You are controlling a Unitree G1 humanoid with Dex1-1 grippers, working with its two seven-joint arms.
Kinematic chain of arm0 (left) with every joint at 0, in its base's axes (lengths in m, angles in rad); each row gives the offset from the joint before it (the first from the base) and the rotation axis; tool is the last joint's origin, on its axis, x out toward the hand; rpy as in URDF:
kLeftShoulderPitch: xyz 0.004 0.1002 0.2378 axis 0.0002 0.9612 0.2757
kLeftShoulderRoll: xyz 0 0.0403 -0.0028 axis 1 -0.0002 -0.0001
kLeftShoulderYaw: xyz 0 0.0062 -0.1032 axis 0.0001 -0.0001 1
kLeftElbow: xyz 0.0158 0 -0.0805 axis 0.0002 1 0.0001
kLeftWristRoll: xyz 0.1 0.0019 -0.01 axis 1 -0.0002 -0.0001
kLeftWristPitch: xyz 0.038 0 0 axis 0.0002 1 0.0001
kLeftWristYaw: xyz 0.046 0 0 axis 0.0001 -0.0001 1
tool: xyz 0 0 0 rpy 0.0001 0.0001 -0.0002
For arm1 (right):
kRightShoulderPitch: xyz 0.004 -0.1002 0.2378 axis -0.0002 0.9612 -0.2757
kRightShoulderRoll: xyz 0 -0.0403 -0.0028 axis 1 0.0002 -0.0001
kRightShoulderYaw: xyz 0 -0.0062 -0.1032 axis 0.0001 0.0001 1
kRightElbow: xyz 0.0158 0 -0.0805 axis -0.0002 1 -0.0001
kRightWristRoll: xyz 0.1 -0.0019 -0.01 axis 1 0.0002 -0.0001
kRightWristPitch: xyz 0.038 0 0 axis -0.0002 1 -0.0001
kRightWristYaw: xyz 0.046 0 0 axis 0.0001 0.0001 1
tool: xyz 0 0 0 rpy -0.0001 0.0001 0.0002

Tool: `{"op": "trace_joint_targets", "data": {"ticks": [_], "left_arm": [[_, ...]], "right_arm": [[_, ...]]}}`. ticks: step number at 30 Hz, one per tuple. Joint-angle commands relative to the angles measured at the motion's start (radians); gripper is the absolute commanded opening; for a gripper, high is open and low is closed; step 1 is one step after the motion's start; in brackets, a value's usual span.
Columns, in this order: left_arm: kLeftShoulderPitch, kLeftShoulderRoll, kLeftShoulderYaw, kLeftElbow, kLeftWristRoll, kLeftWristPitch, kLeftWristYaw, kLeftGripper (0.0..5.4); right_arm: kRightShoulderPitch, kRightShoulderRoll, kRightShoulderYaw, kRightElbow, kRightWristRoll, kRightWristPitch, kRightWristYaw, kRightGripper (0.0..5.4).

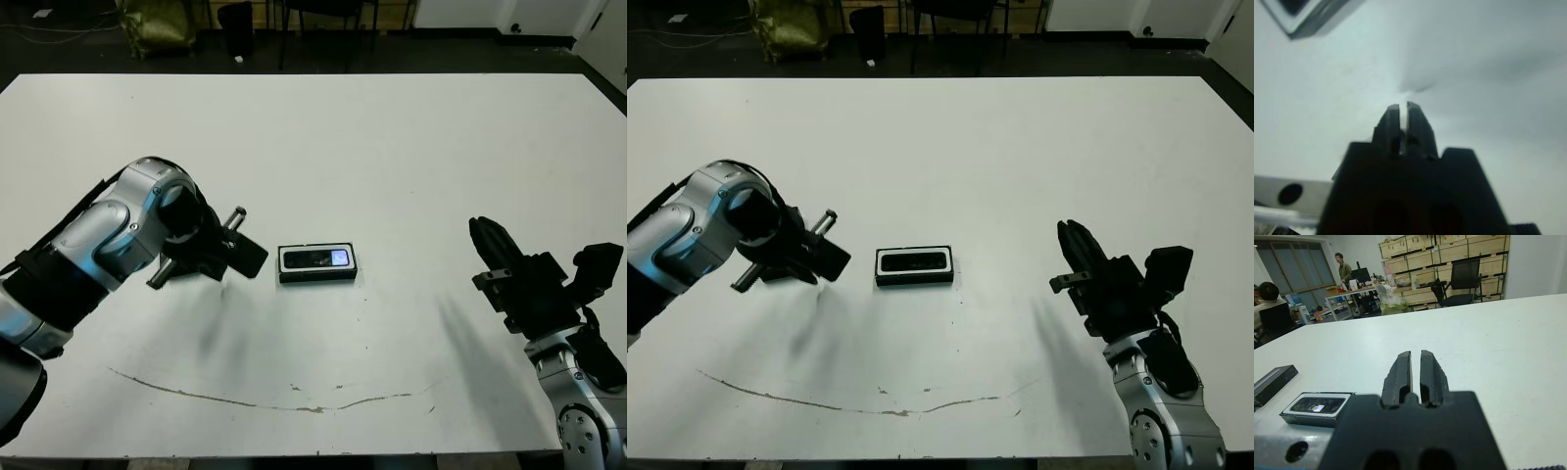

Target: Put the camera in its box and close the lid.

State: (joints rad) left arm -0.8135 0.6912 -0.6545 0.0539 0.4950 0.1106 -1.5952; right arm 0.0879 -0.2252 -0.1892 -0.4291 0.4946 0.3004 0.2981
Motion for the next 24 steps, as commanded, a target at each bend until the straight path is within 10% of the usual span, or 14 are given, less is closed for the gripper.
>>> {"op": "trace_joint_targets", "data": {"ticks": [1, 17, 24], "left_arm": [[0.032, 0.043, -0.009, -0.016, 0.035, -0.012, -0.002, 0.00], [0.046, 0.052, 0.059, -0.127, -0.099, 0.043, -0.019, 0.00], [-0.086, 0.004, 0.030, -0.224, -0.243, 0.301, -0.019, 0.00]], "right_arm": [[0.015, -0.009, -0.005, -0.007, -0.010, 0.012, -0.010, 0.00], [0.009, -0.005, 0.002, 0.010, -0.021, 0.010, -0.007, 0.00], [0.012, -0.009, 0.007, -0.001, -0.022, 0.026, -0.026, 0.00]]}}
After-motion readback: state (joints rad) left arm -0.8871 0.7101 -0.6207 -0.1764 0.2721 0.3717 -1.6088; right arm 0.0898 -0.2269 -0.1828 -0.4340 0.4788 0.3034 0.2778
